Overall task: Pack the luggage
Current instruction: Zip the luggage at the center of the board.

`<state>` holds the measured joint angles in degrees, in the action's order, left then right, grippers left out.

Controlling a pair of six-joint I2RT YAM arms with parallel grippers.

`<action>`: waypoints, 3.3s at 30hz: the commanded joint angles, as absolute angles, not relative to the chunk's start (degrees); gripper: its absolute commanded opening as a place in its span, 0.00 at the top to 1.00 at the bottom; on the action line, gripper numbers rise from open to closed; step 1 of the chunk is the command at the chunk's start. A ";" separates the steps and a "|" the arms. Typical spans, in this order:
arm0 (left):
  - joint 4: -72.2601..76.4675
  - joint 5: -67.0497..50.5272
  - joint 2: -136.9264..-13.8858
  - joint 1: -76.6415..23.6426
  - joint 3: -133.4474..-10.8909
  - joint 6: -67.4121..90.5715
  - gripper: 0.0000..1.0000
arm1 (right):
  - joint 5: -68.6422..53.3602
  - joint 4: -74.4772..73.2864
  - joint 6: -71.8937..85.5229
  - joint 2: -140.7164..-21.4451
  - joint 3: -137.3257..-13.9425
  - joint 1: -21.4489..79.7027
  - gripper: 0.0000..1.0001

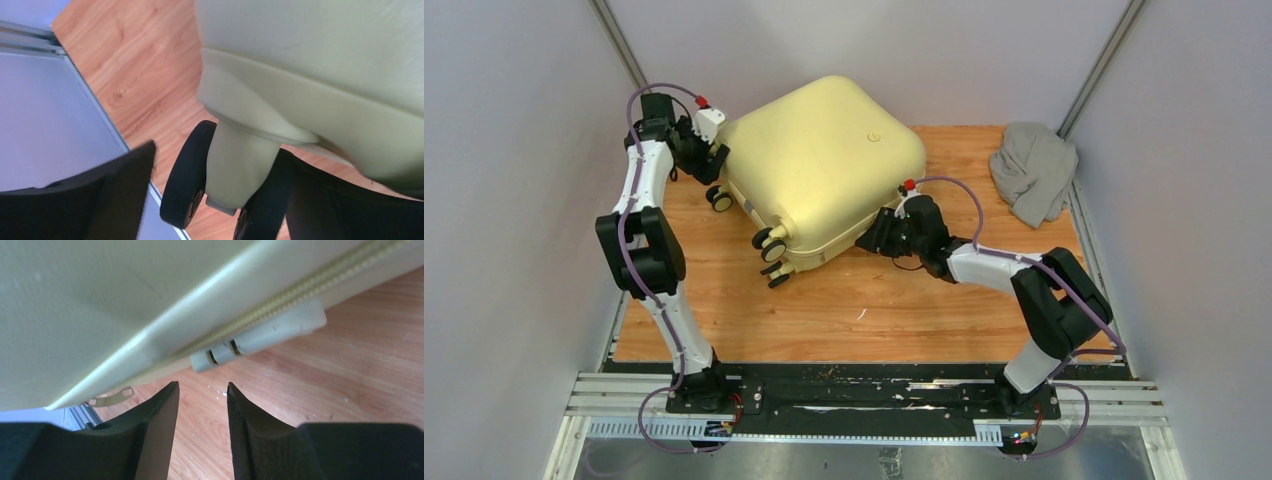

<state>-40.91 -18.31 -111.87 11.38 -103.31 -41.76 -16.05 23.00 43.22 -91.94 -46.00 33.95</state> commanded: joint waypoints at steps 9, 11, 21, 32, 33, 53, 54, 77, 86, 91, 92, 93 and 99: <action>-46.32 -30.91 -107.57 12.22 -102.50 -43.82 0.69 | -14.73 19.98 39.69 -98.41 -55.03 27.77 0.62; -46.40 -30.31 -104.71 12.21 -99.78 -44.11 0.74 | -15.34 19.55 38.29 -100.01 -57.14 26.16 0.62; -51.49 -23.27 -87.81 12.28 -84.50 -44.72 1.00 | -22.60 12.96 25.28 -110.31 -74.90 21.23 0.54; -52.99 -21.82 -81.89 12.39 -86.31 -40.72 1.00 | -31.33 32.23 16.41 -95.53 -48.04 18.19 0.43; -53.34 -22.22 -82.31 12.39 -87.34 -40.16 1.00 | -34.23 34.90 15.80 -94.97 -46.41 18.15 0.42; -53.53 -16.08 -84.78 12.41 -83.57 -36.83 1.00 | -55.22 38.44 12.85 -89.56 -40.84 22.87 0.30; -53.53 -16.13 -84.52 12.40 -83.58 -36.57 1.00 | -55.10 36.64 11.49 -90.18 -42.06 23.43 0.30; -56.37 -22.80 -65.87 12.37 -75.42 -44.51 0.09 | -39.00 12.06 -1.29 -91.02 -49.69 29.57 0.33; -64.95 -27.11 -55.83 -6.45 -75.43 -74.06 0.00 | -39.02 13.58 2.61 -87.01 -46.95 28.11 0.31; -64.87 -13.24 -54.82 -25.52 -70.24 -94.56 0.00 | -41.68 13.49 3.65 -87.11 -46.01 26.50 0.30; -64.80 -12.21 -55.06 -27.09 -69.40 -99.21 0.00 | -42.49 13.64 3.86 -87.67 -46.09 26.44 0.30; -64.67 -11.83 -55.49 -28.09 -68.76 -104.15 0.00 | -43.33 14.12 4.13 -88.12 -46.18 26.43 0.30; -63.74 -16.71 -59.71 -32.47 -68.75 -122.32 0.00 | -49.95 19.38 6.28 -90.71 -47.20 26.45 0.29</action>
